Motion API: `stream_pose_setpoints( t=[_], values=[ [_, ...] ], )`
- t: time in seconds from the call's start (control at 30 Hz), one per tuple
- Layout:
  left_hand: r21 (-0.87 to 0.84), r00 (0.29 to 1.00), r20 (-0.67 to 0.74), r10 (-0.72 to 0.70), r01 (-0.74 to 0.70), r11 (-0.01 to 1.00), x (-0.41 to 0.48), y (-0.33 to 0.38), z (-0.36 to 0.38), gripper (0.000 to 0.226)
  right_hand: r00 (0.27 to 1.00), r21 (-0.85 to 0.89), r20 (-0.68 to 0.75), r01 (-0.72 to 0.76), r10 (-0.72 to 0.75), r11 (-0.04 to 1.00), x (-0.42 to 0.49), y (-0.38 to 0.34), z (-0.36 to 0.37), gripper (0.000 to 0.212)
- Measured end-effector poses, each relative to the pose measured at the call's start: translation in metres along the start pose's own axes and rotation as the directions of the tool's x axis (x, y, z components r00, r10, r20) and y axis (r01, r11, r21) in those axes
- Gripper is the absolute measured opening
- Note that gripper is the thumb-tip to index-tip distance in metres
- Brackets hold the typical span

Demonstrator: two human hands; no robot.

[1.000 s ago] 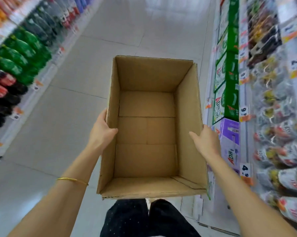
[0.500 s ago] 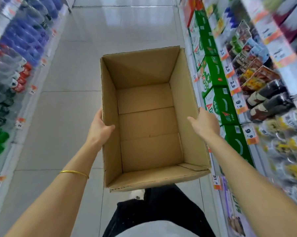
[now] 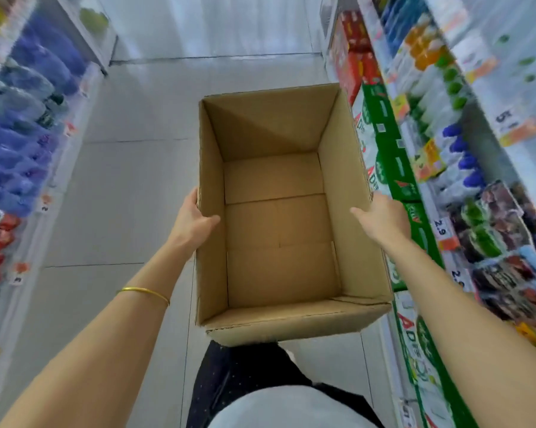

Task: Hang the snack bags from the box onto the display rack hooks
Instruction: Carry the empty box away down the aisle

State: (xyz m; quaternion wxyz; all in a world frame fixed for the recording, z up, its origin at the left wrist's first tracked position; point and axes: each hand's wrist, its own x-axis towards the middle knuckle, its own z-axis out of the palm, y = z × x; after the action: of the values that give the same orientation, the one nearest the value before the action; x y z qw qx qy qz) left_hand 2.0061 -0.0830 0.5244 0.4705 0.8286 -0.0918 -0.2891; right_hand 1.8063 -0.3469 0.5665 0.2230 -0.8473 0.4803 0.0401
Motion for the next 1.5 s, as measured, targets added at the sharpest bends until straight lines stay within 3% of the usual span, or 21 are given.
stream_pose_setpoints(
  t=[0.17, 0.5, 0.97, 1.17, 1.27, 1.37, 1.5],
  values=[
    [-0.015, 0.999, -0.041, -0.008, 0.008, 1.0, 0.194, 0.079, -0.004, 0.066, 0.999, -0.005, -0.021, 0.036, -0.036, 0.999, 0.193, -0.092, -0.022, 0.042],
    [0.026, 0.992, 0.114, 0.048, -0.051, 0.998, 0.565, 0.275, 0.0, 0.074, 0.995, 0.025, -0.072, -0.067, 0.068, 0.997, 0.532, -0.225, -0.096, 0.032],
    [-0.028, 0.991, -0.093, -0.095, 0.093, 0.995, 1.015, 0.471, -0.077, 0.065, 0.996, -0.011, 0.021, 0.091, -0.091, 0.996, 1.006, -0.508, -0.131, 0.034],
    [0.028, 1.0, -0.022, -0.013, 0.013, 1.0, 1.208, 0.575, -0.047, 0.05, 1.0, 0.047, 0.001, 0.005, -0.005, 0.999, 1.195, -0.558, -0.153, 0.028],
    [0.056, 0.997, 0.069, -0.016, 0.012, 0.998, 1.291, 0.618, -0.022, 0.055, 0.998, 0.053, 0.02, -0.062, 0.061, 0.997, 1.279, -0.565, -0.161, 0.026],
    [0.09, 0.995, 0.079, -0.068, 0.061, 0.994, 1.398, 0.627, 0.007, 0.066, 0.997, 0.058, 0.039, -0.071, 0.069, 0.996, 1.384, -0.572, -0.148, 0.028],
    [0.102, 0.979, 0.018, -0.205, 0.202, 0.974, 1.537, 0.623, 0.058, 0.06, 0.992, 0.053, 0.09, -0.092, 0.087, 0.994, 1.532, -0.581, -0.098, 0.027]
  ],
)
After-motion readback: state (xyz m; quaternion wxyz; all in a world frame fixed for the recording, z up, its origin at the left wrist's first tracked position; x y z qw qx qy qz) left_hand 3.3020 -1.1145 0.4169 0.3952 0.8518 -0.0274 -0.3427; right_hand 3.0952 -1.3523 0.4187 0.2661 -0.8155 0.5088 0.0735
